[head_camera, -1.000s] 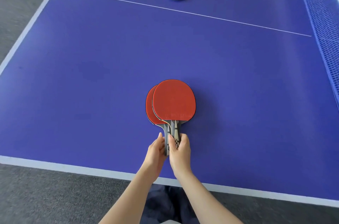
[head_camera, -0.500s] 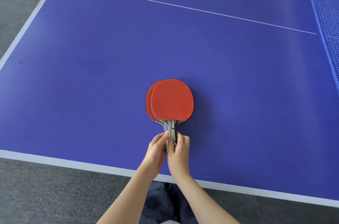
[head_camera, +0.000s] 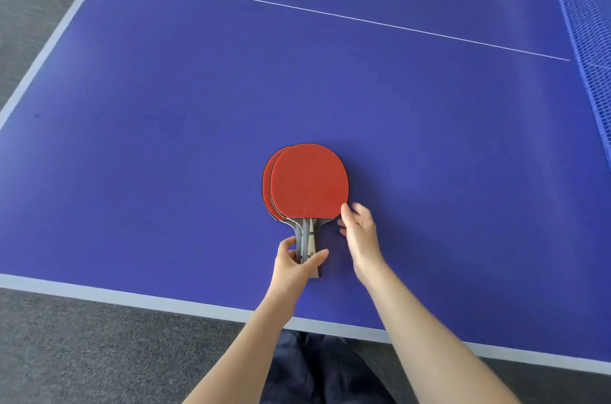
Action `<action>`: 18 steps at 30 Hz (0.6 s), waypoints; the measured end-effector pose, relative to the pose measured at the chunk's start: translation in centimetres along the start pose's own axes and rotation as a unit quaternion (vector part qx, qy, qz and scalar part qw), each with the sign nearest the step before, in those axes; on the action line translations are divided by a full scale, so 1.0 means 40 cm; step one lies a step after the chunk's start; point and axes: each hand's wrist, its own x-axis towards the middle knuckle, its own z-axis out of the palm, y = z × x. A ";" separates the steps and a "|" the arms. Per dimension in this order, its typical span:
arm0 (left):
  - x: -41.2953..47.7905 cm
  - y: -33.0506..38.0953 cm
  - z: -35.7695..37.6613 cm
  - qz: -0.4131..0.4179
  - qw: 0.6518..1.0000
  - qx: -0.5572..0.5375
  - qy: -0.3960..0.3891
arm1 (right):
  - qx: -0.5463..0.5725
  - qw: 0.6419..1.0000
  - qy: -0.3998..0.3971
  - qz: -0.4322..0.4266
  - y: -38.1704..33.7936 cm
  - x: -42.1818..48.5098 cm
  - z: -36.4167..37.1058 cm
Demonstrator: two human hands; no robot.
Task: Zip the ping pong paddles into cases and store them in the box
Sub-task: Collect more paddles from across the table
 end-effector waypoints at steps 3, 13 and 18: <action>-0.002 -0.003 0.003 0.017 1.000 0.006 0.008 | 0.053 0.997 -0.053 0.024 -0.050 0.043 0.006; 0.000 -0.023 -0.022 0.028 0.999 0.015 -0.035 | 0.057 0.993 -0.068 0.077 -0.083 0.071 0.018; -0.008 -0.016 -0.025 0.028 0.998 0.029 -0.057 | 0.130 0.984 -0.064 0.102 -0.084 0.060 -0.004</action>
